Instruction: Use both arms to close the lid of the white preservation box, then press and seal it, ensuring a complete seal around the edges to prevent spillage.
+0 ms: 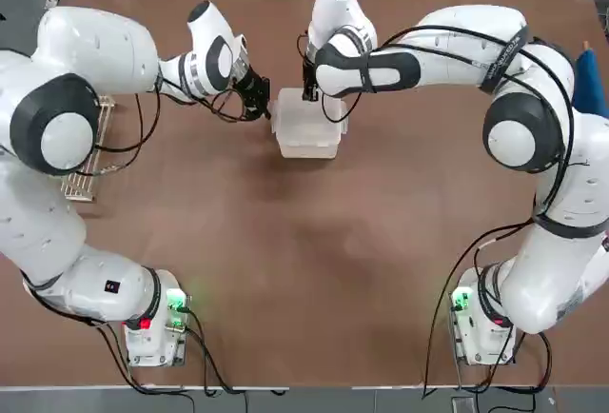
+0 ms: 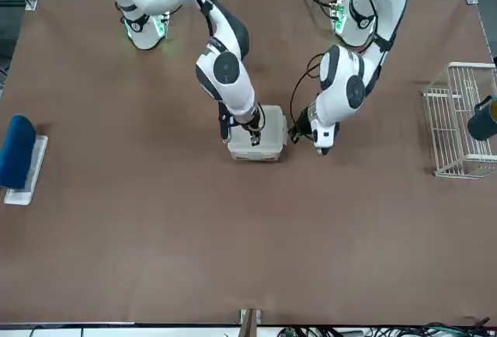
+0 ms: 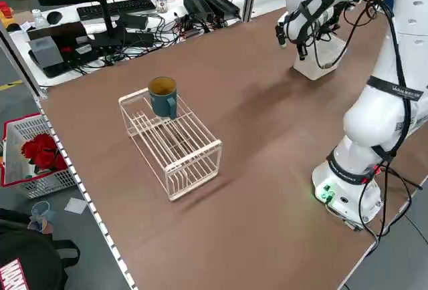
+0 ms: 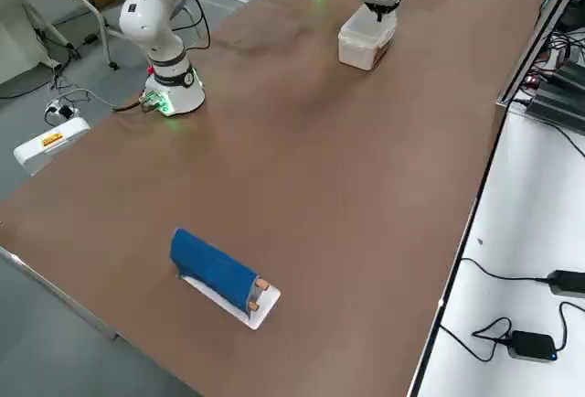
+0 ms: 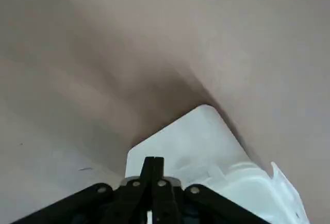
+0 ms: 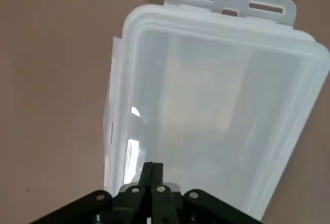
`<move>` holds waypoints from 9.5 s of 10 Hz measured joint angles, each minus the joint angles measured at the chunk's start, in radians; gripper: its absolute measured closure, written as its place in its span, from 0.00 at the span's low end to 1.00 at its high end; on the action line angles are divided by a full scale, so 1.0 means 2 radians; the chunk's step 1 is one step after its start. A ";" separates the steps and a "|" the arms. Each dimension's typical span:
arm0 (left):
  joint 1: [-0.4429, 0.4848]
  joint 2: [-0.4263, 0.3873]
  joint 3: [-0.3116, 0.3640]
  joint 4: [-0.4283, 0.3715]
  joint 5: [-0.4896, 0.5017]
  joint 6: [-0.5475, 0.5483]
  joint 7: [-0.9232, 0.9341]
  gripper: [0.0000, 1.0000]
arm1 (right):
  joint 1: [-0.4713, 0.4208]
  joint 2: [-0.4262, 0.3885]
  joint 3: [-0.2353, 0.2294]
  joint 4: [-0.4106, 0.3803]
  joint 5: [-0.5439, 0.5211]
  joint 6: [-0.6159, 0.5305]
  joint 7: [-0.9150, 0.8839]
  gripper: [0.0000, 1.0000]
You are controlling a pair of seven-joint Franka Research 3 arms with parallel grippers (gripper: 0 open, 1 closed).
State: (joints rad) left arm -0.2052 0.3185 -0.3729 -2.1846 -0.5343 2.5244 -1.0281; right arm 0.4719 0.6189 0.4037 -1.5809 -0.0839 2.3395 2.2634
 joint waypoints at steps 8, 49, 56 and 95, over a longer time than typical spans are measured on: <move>-0.007 0.006 -0.005 0.002 0.000 0.022 -0.017 0.99 | 0.000 0.000 0.000 0.000 0.000 0.000 0.002 0.99; 0.037 -0.032 -0.007 0.061 0.042 -0.088 -0.036 0.99 | 0.000 0.001 0.000 0.001 -0.001 -0.001 0.003 0.99; -0.011 -0.033 -0.013 0.090 0.115 -0.088 -0.142 0.99 | -0.054 -0.054 -0.002 0.014 0.003 -0.160 -0.126 0.99; -0.187 0.145 -0.006 0.293 0.356 -0.097 -0.436 0.99 | -0.085 -0.098 -0.077 -0.240 0.500 0.003 -0.571 0.99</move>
State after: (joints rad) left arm -0.5790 0.6089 -0.3848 -1.5981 0.1770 2.3303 -1.9004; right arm 0.3016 0.4234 0.2505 -2.0599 0.9165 2.3463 1.1223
